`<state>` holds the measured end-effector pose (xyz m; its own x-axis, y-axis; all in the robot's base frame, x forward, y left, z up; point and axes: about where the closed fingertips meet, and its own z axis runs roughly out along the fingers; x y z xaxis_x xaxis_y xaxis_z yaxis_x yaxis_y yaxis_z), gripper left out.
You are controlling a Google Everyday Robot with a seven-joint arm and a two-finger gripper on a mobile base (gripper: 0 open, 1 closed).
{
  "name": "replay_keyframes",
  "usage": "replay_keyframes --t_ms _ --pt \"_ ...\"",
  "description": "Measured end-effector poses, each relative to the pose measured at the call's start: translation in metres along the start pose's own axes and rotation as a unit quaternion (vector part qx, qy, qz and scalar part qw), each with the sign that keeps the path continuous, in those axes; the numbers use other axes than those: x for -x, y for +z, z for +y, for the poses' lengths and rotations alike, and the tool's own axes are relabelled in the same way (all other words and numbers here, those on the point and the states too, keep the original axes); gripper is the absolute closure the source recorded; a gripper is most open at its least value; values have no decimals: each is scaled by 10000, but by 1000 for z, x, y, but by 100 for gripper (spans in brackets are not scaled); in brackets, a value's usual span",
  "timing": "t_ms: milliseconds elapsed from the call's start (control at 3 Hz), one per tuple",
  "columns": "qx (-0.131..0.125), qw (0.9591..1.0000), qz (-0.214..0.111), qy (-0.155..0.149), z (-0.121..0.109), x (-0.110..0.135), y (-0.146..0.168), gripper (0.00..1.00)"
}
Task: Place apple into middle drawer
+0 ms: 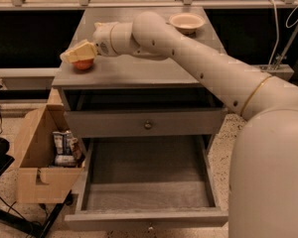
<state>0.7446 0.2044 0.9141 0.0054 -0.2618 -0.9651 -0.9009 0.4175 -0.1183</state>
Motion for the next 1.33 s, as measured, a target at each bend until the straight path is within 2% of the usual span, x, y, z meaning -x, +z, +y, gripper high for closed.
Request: replay_keyframes --t_ms 333,667,1333 --pt "83 9999 130 -6 1 -12 28 1" --pt "194 9996 179 68 5 -24 40 23" --pt "313 9976 483 374 17 -77 47 69"
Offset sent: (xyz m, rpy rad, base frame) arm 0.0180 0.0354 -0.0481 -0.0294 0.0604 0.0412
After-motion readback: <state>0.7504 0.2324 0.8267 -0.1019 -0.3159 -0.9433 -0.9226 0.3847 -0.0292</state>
